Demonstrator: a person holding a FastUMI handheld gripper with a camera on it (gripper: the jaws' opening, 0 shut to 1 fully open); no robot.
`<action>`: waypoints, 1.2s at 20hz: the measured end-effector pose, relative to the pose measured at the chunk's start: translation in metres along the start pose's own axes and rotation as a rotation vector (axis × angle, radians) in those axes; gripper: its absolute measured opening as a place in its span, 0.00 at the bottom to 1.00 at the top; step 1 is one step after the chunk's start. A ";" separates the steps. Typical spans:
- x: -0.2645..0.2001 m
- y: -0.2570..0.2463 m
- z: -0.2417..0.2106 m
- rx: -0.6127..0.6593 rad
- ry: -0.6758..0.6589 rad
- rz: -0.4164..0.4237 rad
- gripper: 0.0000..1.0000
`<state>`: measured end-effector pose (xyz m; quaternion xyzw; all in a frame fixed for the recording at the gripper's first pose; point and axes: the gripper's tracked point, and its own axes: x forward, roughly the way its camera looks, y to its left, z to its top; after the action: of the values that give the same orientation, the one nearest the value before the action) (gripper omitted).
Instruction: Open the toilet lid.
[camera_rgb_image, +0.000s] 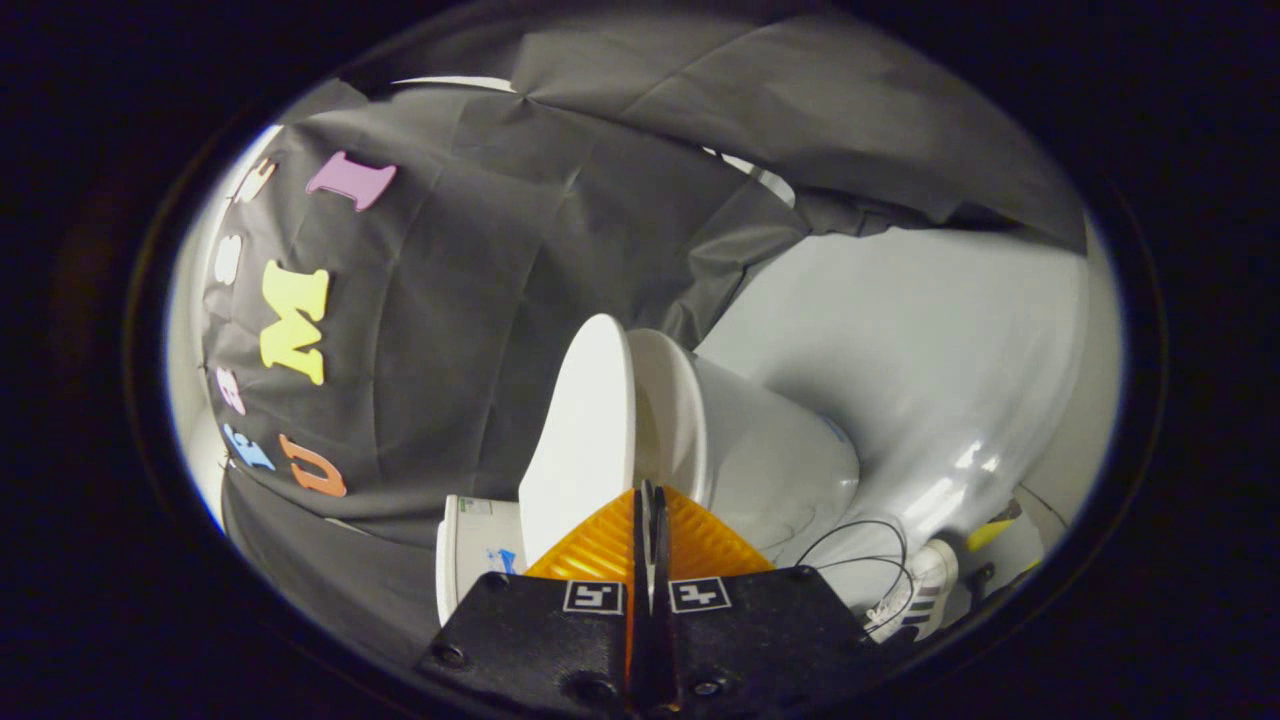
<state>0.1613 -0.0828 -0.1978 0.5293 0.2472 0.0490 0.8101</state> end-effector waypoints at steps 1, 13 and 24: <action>-0.001 0.004 -0.001 -0.011 -0.001 0.002 0.04; -0.025 0.058 0.001 -0.137 -0.057 0.023 0.04; -0.046 0.119 -0.007 -0.250 -0.118 0.036 0.04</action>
<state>0.1400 -0.0403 -0.0790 0.4306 0.1815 0.0627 0.8819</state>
